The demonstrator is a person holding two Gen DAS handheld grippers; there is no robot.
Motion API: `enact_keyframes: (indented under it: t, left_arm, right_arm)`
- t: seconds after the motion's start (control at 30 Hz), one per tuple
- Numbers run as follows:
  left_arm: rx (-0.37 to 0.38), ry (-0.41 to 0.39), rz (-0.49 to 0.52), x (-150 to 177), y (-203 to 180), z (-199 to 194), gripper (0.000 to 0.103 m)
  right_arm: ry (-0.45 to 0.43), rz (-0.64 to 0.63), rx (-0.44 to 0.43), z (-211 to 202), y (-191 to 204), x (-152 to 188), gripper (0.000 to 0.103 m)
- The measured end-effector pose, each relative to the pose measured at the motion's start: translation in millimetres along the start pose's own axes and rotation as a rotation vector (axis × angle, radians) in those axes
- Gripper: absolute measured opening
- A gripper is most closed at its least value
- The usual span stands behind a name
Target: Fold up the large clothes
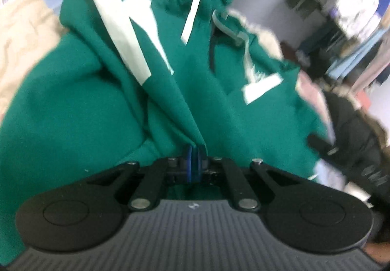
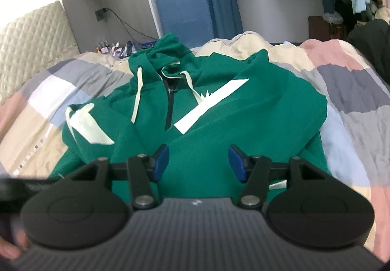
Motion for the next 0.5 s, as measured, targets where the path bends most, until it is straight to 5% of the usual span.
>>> enact_keyframes:
  t: [0.23, 0.33, 0.5]
  left_arm:
    - [-0.02, 0.009, 0.118, -0.1, -3.9, -4.0, 0.01]
    - [-0.005, 0.0, 0.131, -5.3, -3.6, -19.7, 0.048]
    - [-0.001, -0.068, 0.193, -35.9, -8.4, -54.0, 0.053]
  right_arm:
    - [0.024, -0.007, 0.004, 4.9, -8.2, 5.8, 0.058]
    - [0.032, -0.007, -0.016, 5.2, -4.8, 4.5, 0.058]
    - [0.011, -0.001, -0.074, 4.3, 7.6, -8.8, 0.058]
Point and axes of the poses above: each gripper's, at about its wrist camera, not at the fingertips, and z roughly the way its jaws point, y to its left, x to its underside, the point moved 10 cm from there along z, roughly the way its jaws point, and after that the axes turned 14 degrees about z, right-handed, at the moved point
